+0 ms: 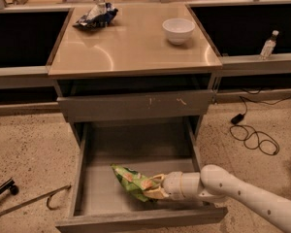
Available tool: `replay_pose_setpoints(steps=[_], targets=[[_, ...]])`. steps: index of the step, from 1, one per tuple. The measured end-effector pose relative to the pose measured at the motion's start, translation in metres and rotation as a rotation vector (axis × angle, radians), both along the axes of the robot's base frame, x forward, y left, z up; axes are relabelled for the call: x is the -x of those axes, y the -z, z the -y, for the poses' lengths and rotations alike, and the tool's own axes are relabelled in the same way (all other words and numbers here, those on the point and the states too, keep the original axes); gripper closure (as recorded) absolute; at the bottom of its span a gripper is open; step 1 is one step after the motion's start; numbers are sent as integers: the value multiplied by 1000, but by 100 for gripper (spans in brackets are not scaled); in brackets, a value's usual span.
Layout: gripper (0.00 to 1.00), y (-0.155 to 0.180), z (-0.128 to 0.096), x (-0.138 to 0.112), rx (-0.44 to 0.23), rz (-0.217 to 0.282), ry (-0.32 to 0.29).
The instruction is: Place green rice chip bag into middle drawer
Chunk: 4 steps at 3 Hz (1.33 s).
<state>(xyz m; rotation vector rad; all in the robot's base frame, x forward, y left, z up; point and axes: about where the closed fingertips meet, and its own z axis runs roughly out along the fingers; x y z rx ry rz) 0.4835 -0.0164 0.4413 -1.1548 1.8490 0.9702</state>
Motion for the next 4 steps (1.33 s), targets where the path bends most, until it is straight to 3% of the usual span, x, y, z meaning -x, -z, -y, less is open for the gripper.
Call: replay_pose_setpoints(steps=[2,3,4], targets=[[100,17,-15,-31,26,-11,18],[100,28,-19,-29,25,-51,17],[82,28,-19,-29,25,-51,17]])
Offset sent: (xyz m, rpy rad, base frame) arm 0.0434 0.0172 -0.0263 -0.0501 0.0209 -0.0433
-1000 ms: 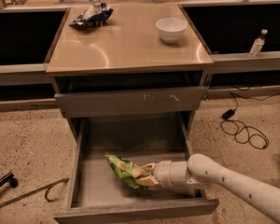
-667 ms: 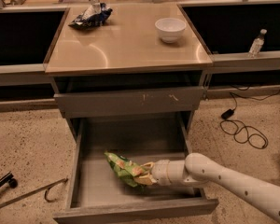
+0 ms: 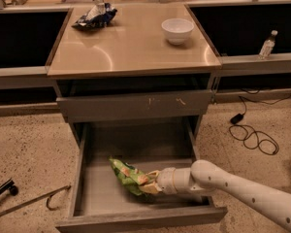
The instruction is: Place green rice chip bag into middle drawer
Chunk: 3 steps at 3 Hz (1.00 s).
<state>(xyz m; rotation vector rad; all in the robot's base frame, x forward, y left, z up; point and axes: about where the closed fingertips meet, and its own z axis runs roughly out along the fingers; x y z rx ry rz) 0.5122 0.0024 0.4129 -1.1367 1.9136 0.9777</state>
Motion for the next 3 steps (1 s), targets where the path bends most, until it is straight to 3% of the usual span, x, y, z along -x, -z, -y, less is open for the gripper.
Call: replay_pose_setpoints(steps=[3], targets=[[11,0,0,0,0,0,0]])
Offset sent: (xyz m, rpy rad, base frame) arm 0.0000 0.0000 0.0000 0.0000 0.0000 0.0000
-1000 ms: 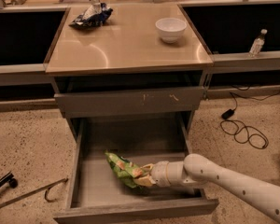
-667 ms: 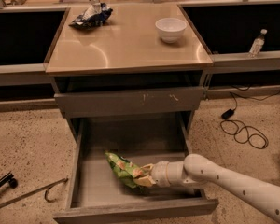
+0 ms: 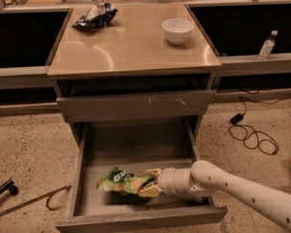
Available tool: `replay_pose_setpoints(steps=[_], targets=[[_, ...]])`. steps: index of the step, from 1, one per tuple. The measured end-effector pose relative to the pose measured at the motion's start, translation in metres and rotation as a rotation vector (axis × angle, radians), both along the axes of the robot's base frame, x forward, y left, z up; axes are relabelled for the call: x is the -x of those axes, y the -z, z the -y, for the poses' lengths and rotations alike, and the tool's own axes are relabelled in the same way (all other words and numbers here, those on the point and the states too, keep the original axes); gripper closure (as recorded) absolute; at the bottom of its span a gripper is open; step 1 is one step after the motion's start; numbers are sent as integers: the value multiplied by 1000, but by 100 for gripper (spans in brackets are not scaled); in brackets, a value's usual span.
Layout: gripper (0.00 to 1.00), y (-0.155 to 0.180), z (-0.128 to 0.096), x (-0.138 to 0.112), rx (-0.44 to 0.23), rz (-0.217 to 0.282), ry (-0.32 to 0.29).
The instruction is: Place green rice chip bag into middle drawer
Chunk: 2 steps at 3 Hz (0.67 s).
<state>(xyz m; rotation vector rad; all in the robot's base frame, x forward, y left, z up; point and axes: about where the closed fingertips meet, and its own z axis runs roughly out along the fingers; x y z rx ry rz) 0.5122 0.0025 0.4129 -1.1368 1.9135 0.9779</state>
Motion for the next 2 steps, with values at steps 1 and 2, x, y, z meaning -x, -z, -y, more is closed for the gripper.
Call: replay_pose_setpoints(steps=[1,2], targets=[[0,0,0,0,0,0,0],[0,0,0,0,0,0,0]])
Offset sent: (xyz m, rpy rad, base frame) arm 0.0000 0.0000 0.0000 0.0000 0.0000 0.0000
